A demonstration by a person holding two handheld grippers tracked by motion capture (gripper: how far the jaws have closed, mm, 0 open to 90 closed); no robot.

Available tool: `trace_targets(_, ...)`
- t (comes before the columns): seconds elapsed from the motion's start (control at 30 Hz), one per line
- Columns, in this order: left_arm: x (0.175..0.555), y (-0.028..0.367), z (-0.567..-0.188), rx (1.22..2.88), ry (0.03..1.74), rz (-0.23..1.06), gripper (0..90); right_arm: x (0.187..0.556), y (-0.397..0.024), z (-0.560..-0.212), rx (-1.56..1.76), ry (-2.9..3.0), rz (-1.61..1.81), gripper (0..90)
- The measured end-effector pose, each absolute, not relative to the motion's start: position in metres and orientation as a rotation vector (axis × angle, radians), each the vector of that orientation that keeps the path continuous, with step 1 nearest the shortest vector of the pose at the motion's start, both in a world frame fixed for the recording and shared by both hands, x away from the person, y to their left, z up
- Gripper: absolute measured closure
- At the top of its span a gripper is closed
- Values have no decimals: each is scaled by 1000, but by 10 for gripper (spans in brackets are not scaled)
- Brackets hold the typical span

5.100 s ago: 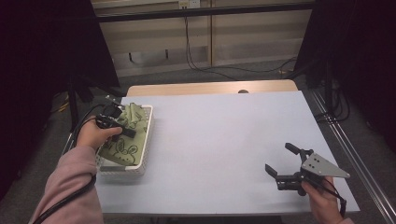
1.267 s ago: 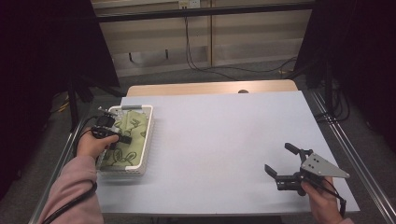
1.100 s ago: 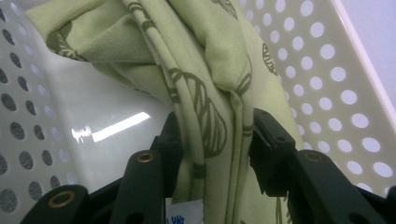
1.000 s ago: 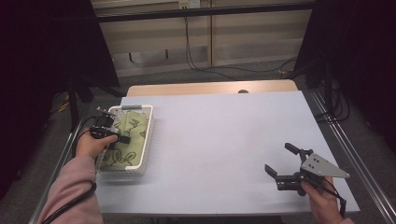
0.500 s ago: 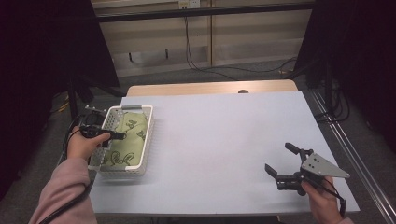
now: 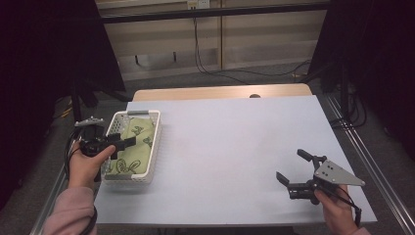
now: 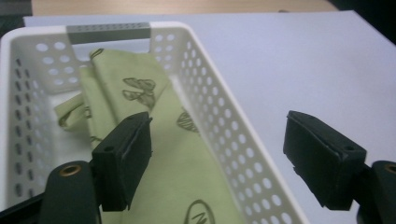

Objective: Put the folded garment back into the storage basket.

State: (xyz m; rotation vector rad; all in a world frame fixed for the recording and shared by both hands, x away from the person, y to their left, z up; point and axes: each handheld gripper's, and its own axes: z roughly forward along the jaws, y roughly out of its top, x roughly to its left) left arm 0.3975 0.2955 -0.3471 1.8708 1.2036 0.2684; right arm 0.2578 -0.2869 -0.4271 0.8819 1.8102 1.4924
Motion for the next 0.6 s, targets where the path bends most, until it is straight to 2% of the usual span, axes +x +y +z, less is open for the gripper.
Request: trace_targets(0.6, 366, 261, -372, 1756, 1051, 328, 157, 259, -287, -428, 888, 1813, 1486, 3)
